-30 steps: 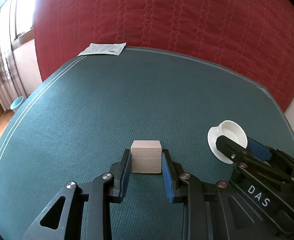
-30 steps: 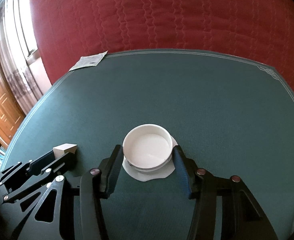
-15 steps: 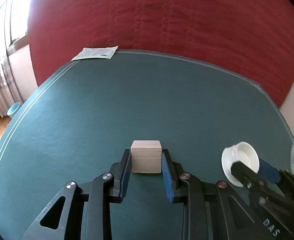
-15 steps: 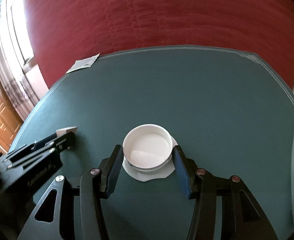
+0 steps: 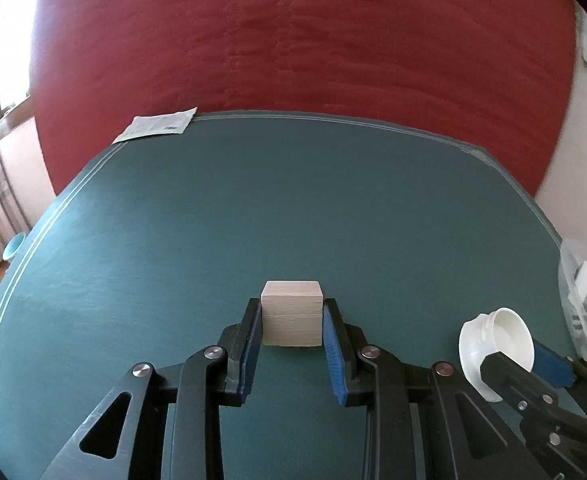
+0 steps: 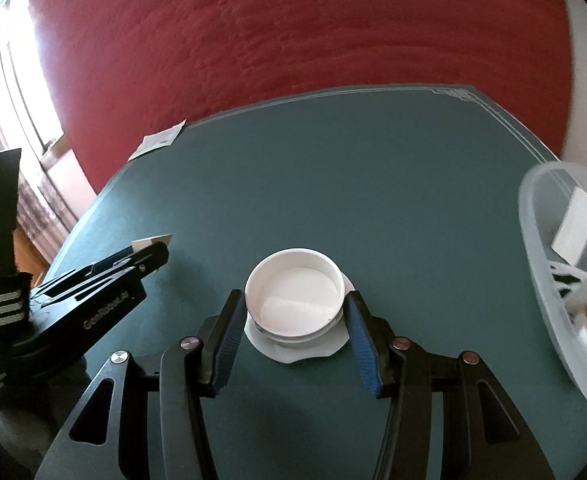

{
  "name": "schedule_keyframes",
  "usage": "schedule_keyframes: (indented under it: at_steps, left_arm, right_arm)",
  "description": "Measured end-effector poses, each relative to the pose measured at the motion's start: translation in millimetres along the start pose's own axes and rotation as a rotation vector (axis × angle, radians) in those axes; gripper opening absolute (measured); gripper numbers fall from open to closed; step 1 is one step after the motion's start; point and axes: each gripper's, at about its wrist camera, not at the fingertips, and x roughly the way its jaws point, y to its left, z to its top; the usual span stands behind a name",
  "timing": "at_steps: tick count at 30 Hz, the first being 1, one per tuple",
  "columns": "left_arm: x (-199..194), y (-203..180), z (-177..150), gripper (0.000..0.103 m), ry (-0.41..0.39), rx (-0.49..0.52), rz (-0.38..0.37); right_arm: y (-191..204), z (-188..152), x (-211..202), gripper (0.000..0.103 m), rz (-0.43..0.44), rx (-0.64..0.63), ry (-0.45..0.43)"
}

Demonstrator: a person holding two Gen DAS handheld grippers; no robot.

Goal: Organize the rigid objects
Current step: 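Carry the tan cube and white bowl over the clear bowl with both grippers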

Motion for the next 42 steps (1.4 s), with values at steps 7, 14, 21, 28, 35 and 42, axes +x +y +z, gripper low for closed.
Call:
schedule_keyframes:
  at_steps: [7,14,21,28,35,42]
  left_arm:
    - [-3,-15,-4,0.031,-0.001,0.047,-0.035]
    - [-10,-28,-10,0.031,0.002,0.081,-0.081]
    - [-18,-41,-19,0.031,0.003,0.115,-0.082]
    - [-30,-58,-29,0.031,0.008,0.149,-0.09]
    - [-42,-78,-33,0.031,0.011,0.182,-0.118]
    - [-49,-99,-33,0.031,0.009,0.217,-0.14]
  right_arm:
    - [-12,-14,-21,0.052,-0.017,0.03,-0.017]
    - [-27,-27,-49,0.052,-0.039,0.077,-0.053]
    - [-48,-31,-80,0.052,-0.073,0.086,-0.101]
    - [-65,-28,-100,0.052,-0.1,0.091,-0.144]
    - [-81,-28,-112,0.052,-0.12,0.106,-0.171]
    - [-112,-24,-127,0.052,-0.181,0.158,-0.219]
